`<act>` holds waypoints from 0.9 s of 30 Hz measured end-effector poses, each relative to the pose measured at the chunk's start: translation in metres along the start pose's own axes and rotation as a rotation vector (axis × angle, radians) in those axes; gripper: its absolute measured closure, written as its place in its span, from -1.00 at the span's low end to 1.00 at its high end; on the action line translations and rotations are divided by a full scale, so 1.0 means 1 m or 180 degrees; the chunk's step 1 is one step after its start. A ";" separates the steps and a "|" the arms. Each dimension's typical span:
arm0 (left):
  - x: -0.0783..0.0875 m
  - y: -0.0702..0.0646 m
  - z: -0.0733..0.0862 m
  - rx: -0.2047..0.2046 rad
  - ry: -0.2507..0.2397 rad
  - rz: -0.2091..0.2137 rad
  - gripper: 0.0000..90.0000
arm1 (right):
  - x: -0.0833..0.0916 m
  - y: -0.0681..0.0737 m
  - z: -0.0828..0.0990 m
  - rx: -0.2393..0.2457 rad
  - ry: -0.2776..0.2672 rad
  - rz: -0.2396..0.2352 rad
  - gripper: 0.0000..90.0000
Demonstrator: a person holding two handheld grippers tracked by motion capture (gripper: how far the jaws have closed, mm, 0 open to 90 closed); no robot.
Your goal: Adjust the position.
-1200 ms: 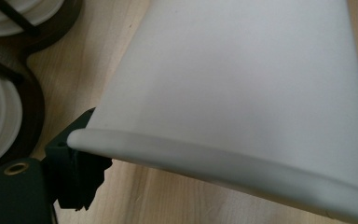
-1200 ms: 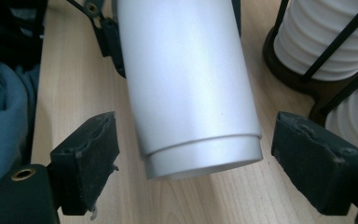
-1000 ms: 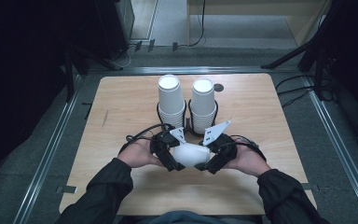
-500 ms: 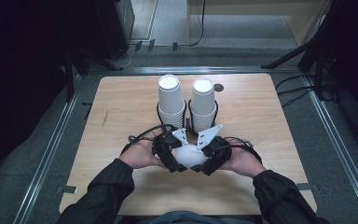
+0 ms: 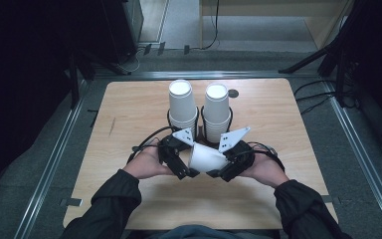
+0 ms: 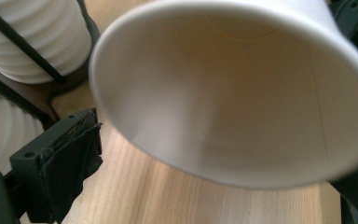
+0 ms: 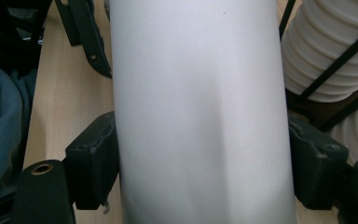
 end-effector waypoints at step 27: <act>0.016 0.013 0.011 0.0227 -0.0336 -0.0091 -1.00 | 0.044 -0.016 0.002 -0.0291 -0.0446 0.0188 -0.52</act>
Point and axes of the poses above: each handheld gripper's, and its own axes: x roughly backward along the jaws, z roughly out of its underside, y roughly to its left, the point moved 3 cm from there along -x, roughly forward along the jaws, and after that the axes turned 9 degrees about -y, right-handed, at the moved point
